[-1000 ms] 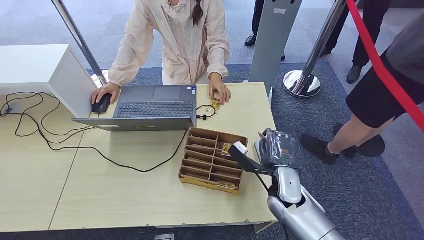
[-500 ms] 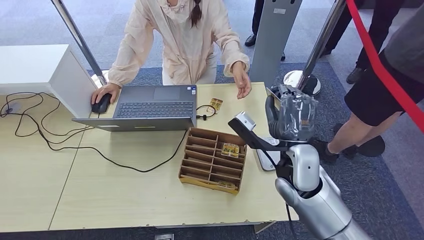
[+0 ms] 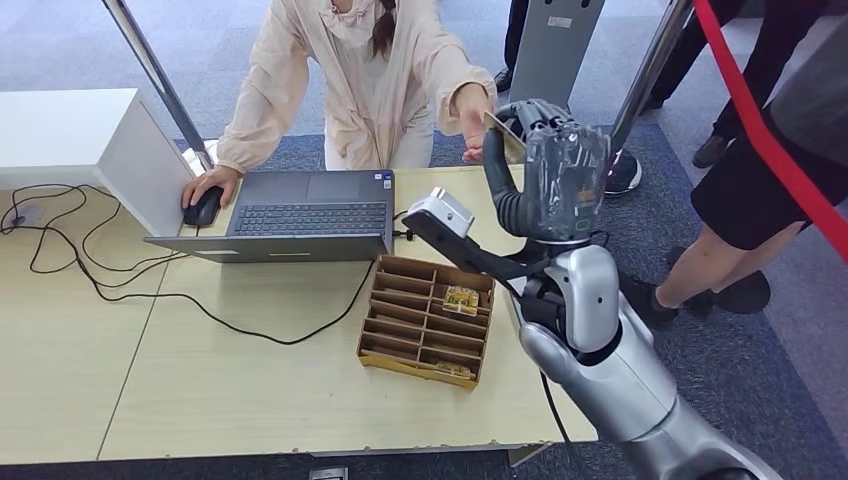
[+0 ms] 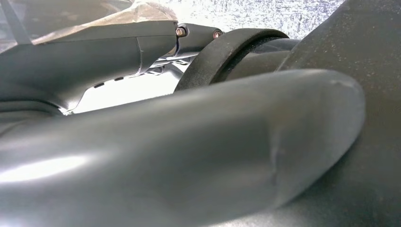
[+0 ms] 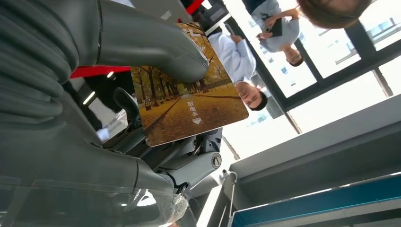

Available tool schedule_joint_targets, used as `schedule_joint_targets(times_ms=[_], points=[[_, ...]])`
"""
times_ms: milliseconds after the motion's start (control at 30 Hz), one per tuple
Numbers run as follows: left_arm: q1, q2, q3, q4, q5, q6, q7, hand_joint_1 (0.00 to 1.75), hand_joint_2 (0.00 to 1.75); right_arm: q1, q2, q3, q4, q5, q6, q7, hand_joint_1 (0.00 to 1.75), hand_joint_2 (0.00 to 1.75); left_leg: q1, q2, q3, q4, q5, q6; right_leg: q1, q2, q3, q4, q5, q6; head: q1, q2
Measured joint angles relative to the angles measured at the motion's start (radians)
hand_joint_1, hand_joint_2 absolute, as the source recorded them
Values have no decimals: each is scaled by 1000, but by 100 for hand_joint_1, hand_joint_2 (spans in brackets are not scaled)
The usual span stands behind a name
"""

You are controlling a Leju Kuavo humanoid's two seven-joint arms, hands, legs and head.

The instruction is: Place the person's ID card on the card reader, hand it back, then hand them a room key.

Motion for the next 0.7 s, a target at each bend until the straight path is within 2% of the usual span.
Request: schedule_joint_targets(times_ms=[300,700], points=[[-2,0,0,0,0,-4,-2,0,0,-104,119,86,205,-113,-44,-70,147,175,0,0,0,0,0,0,0,0,0,1,0,0,0,0],[-4,0,-1,0,-1,-7,-2,0,0,-178,291,167,550,-213,-101,-166,151,175,0,0,0,0,0,0,0,0,0,1,0,0,0,0]])
